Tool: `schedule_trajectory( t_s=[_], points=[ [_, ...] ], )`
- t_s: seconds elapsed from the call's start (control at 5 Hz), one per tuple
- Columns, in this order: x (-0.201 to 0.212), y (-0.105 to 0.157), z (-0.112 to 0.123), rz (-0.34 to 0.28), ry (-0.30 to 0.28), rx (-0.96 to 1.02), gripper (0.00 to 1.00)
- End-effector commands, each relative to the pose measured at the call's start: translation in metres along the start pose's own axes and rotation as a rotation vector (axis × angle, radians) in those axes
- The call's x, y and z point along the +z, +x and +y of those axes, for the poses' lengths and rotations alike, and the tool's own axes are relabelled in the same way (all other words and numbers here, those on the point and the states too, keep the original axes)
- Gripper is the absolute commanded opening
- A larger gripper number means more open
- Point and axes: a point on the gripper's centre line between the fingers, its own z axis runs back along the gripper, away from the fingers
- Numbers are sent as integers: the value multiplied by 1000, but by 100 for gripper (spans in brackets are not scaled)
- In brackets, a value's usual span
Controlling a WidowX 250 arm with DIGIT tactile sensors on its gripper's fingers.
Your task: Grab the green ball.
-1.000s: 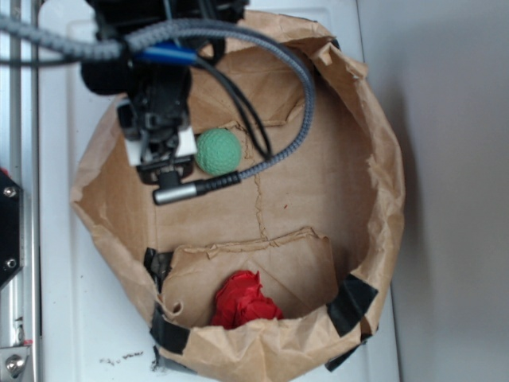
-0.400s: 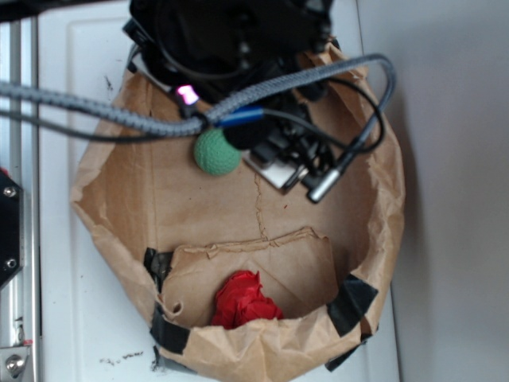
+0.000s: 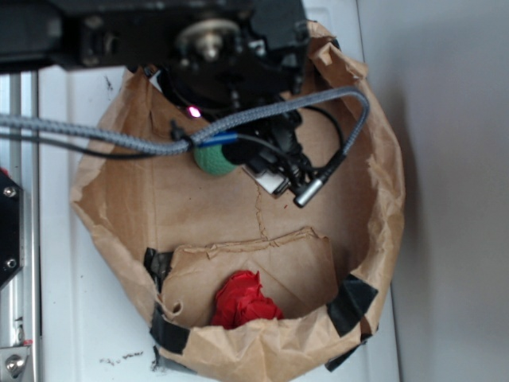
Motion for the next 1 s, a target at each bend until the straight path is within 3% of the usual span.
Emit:
schedule_trajectory(
  t_s=[0.0, 0.4, 0.6, 0.8],
  points=[
    [-29, 10, 20, -19, 11, 22, 100],
    [-44, 14, 28, -9, 33, 46, 100],
    [-65, 14, 31, 42, 36, 14, 100],
    [-78, 8, 20, 82, 18, -20, 100]
  ],
)
